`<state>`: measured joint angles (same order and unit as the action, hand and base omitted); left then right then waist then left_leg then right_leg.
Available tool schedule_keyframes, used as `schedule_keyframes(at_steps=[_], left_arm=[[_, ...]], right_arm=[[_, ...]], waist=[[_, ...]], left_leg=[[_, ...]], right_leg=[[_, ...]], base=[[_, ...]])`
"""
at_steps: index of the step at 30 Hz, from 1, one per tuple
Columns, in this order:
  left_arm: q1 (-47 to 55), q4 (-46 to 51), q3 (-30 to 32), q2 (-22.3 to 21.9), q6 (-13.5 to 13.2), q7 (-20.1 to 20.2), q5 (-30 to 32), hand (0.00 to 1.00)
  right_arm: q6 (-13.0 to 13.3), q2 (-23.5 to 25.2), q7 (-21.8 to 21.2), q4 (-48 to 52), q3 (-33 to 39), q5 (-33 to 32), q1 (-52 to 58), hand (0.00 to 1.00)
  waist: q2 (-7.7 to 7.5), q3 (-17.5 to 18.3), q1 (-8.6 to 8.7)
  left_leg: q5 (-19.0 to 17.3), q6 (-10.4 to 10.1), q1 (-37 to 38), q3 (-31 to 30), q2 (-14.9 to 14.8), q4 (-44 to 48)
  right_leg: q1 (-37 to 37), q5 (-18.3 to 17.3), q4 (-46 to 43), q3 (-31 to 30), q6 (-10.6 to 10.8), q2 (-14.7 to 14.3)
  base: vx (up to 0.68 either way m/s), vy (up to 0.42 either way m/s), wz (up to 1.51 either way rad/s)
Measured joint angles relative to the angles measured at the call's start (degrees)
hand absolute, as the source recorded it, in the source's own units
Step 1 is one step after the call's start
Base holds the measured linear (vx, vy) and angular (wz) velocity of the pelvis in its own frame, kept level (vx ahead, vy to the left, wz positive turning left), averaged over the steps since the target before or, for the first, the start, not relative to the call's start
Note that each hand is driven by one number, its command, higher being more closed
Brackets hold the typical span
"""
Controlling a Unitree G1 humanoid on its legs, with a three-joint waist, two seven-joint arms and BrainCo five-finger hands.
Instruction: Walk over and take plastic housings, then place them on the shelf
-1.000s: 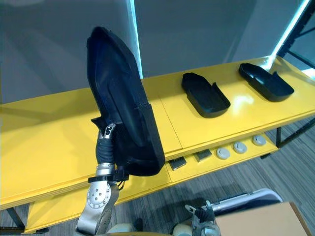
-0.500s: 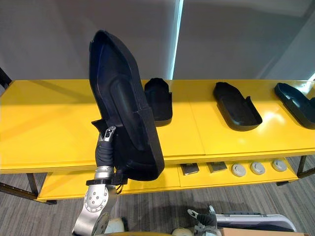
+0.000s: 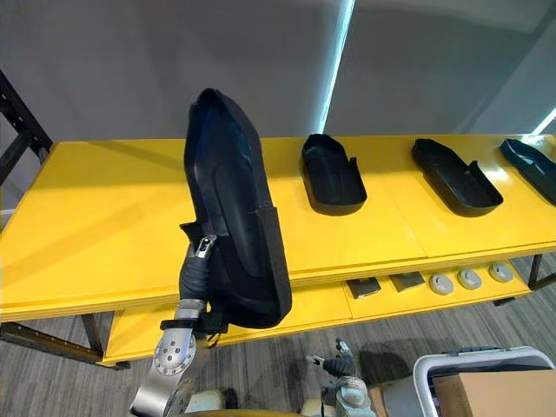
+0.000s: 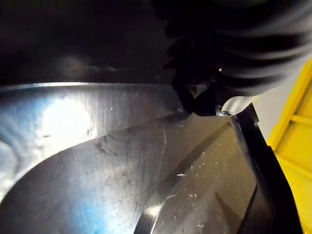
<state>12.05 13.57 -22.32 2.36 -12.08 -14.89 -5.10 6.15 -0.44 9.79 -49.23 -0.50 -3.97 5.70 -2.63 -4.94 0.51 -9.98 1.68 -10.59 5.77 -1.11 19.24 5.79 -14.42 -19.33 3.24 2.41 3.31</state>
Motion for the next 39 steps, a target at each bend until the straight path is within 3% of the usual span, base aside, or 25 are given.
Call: schedule_keyframes(at_steps=[5, 9, 12, 18, 24, 26, 30, 33, 39], left_arm=[[0.0, 1.8, 0.5, -0.3, 0.2, -0.1, 1.4, 1.0], [0.3, 3.9, 1.5, -1.5, 0.1, 0.0, 1.5, 1.0], [0.4, 3.9, 2.9, -1.7, 0.2, -0.2, 1.7, 1.0], [-0.9, 2.8, 10.9, -1.6, 2.1, -2.4, 7.8, 1.0], [-13.5, -5.9, 21.1, 2.2, 6.9, -8.2, 12.5, 1.0], [-16.2, -9.2, 22.5, 4.0, 6.9, -8.9, 12.5, 1.0], [-20.1, -17.3, 25.1, 8.4, 8.9, -9.1, 12.6, 1.0], [-22.2, -22.4, 25.9, 10.0, 10.0, -9.0, 12.6, 1.0], [-24.0, -28.4, 27.1, 10.1, 11.4, -8.7, 12.6, 1.0]], right_arm=[[0.0, 0.6, 0.0, 3.9, 0.1, 0.0, 2.1, 0.0], [0.1, 1.6, -0.1, 5.4, 0.0, -0.1, 2.8, 0.0], [0.1, 2.0, -0.1, 5.4, 0.0, -0.1, 3.4, 0.0], [0.0, 2.2, -0.6, 5.0, 0.0, 0.0, 6.3, 0.0], [0.0, 1.3, -2.7, 2.9, 0.0, 0.1, 6.5, 0.0], [-0.1, 1.0, -2.7, 2.5, 0.0, 0.2, 6.1, 0.0], [-0.1, 0.0, -3.9, 1.0, 0.0, 0.7, 4.5, 0.0], [-0.1, -0.1, -4.2, 0.8, 0.1, 1.5, 4.3, 0.0], [-0.1, -1.1, -4.8, 0.5, 0.5, 2.3, 3.4, 0.0]], waist=[[-0.04, 0.0, 0.04], [-0.64, 1.5, -1.56], [-0.65, 1.7, -1.45], [-1.57, 3.4, -1.35], [-1.5, 4.2, -1.06], [-1.21, 4.3, -0.94], [0.21, 4.6, 0.36], [0.26, 4.5, 0.44], [1.27, 3.5, 1.49]], left_leg=[[2.2, -0.8, 2.2, -2.3, 0.3, -1.9], [3.3, -2.1, 3.4, -2.2, -0.9, -5.5], [3.6, -2.4, 4.4, -1.8, -1.3, -6.8], [4.8, -2.4, 5.5, -1.2, -1.2, -10.6], [7.8, -2.6, 8.0, -2.2, -0.1, -15.5], [9.8, -2.6, 9.0, -2.6, 0.0, -18.5], [13.6, -3.0, 9.6, -3.4, -0.4, -24.0], [14.4, -3.1, 9.2, -3.5, -0.9, -24.6], [15.5, -3.4, 7.0, -4.2, -1.2, -25.1]], right_leg=[[-3.6, 0.8, 1.6, 2.1, -1.2, -0.3], [-4.9, 2.4, 4.9, 2.8, -2.5, -1.5], [-6.3, 3.5, 7.0, 2.8, -2.7, -2.1], [-7.7, 5.1, 10.9, 2.1, -2.4, -2.2], [-8.3, 5.2, 12.2, 1.8, -2.3, -2.0], [-8.3, 5.5, 12.7, 2.2, -2.4, -2.0], [-6.8, 7.0, 13.4, 2.8, -3.0, -3.1], [-6.1, 7.8, 13.7, 2.7, -3.4, -3.6], [-4.0, 8.5, 13.6, 2.8, -3.2, -3.6]], base=[[0.03, -0.063, 0.32], [-0.03, -0.088, 0.02], [0.0, -0.026, -0.02], [0.03, -0.006, -0.06], [0.06, -0.004, 0.05], [0.04, -0.029, 0.17], [-0.02, -0.028, 0.08], [-0.08, -0.024, -0.02], [-0.12, -0.002, 0.03]])
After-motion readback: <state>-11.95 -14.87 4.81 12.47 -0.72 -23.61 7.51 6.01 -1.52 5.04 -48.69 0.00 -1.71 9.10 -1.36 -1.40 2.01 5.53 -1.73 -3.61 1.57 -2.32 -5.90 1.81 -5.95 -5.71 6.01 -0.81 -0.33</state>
